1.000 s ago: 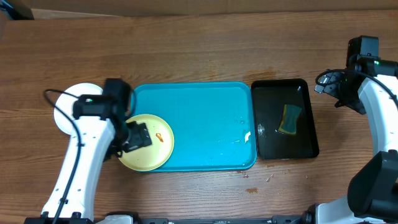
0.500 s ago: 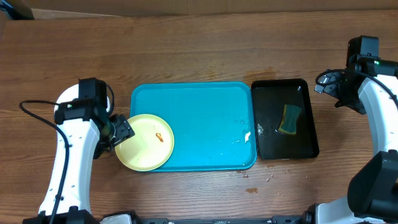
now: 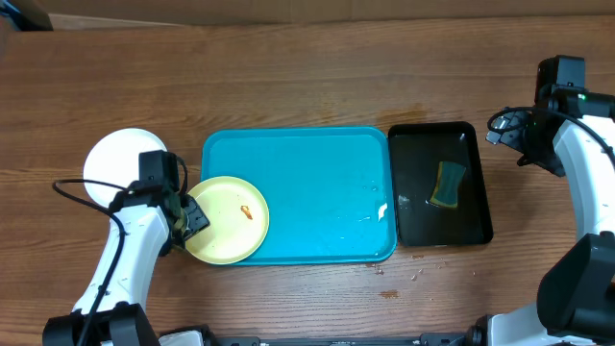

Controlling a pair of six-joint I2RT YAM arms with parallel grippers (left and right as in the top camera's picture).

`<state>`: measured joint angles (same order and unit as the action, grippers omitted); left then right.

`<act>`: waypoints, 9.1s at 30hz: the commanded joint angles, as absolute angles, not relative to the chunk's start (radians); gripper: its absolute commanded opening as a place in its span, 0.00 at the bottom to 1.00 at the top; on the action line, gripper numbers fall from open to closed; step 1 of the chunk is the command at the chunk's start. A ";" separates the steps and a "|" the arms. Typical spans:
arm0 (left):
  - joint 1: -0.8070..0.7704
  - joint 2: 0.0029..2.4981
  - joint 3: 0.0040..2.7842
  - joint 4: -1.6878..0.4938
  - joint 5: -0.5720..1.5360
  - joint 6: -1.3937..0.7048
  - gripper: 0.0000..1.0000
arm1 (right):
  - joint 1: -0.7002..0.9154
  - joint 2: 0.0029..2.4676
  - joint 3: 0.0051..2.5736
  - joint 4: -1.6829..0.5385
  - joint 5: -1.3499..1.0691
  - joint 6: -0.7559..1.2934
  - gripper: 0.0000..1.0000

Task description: Clean dirty plates on tray and stack at the side

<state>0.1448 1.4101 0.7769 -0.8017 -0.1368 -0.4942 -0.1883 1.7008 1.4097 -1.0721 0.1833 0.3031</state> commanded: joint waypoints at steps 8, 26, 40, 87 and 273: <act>0.150 1.414 0.697 -0.676 0.122 -0.416 0.32 | -0.186 1.681 1.424 -1.068 0.190 0.310 1.00; -0.099 1.414 0.698 -0.516 0.340 -0.408 0.15 | -0.186 1.681 1.424 -1.068 0.190 0.311 1.00; -0.175 1.413 1.134 -1.092 -0.090 -0.429 0.48 | -0.186 1.681 1.424 -1.068 0.190 0.310 1.00; -0.171 1.420 0.649 -0.540 0.075 -0.463 0.43 | -0.186 1.681 1.424 -1.068 0.190 0.310 1.00; -0.223 1.628 0.788 -0.377 0.027 -0.313 0.14 | 0.112 1.567 0.783 -0.530 -0.045 0.236 0.64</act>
<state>-0.2214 1.6180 0.7910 -0.3748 0.0326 -0.3141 0.1120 1.5745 0.7910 -0.5507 -0.0467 0.2359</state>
